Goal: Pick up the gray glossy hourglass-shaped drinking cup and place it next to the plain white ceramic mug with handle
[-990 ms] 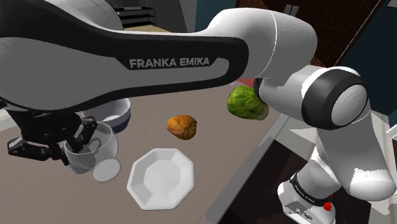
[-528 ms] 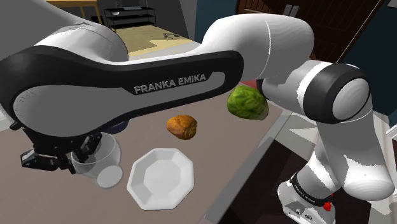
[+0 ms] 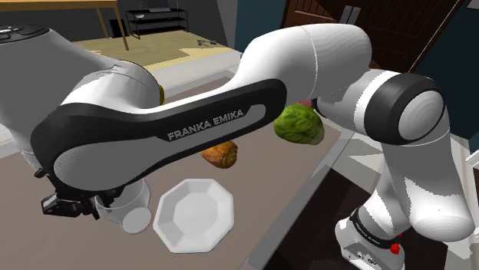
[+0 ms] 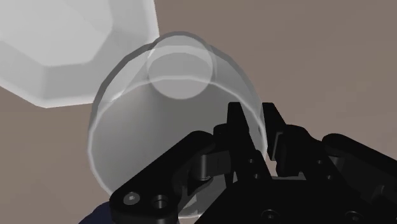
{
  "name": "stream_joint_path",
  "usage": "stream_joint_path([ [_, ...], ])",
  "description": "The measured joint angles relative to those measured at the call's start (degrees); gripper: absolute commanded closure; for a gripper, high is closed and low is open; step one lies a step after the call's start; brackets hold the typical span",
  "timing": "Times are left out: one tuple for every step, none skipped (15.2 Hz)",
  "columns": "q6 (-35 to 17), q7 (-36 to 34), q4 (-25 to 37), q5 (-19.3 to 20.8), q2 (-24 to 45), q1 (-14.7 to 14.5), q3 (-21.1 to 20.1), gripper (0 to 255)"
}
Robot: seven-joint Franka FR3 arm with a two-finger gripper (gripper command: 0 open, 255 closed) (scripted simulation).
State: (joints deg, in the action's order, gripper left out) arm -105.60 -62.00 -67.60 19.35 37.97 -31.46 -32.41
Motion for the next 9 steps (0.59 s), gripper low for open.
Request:
stream_joint_path([
  [-0.74,-0.14,-0.67,0.09,0.12,0.07,0.05,255],
  [-1.63,-0.22,-1.67,0.12,0.06,0.30,0.07,255],
  [-2.24,-0.25,-2.06,0.23,0.31,0.35,0.15,255],
  [-2.85,-0.36,-2.55,0.32,0.45,0.39,0.21,255],
  [-3.54,-0.47,-3.12,0.43,0.60,0.44,0.27,255],
  [-4.28,-0.57,-4.05,0.44,0.47,0.65,0.27,255],
  [-4.90,-0.61,-4.63,0.50,0.52,0.78,0.32,255],
  [-5.52,-0.72,-5.01,0.63,0.76,0.76,0.40,255],
  [-5.97,-0.77,-5.34,0.69,0.82,0.80,0.41,255],
])
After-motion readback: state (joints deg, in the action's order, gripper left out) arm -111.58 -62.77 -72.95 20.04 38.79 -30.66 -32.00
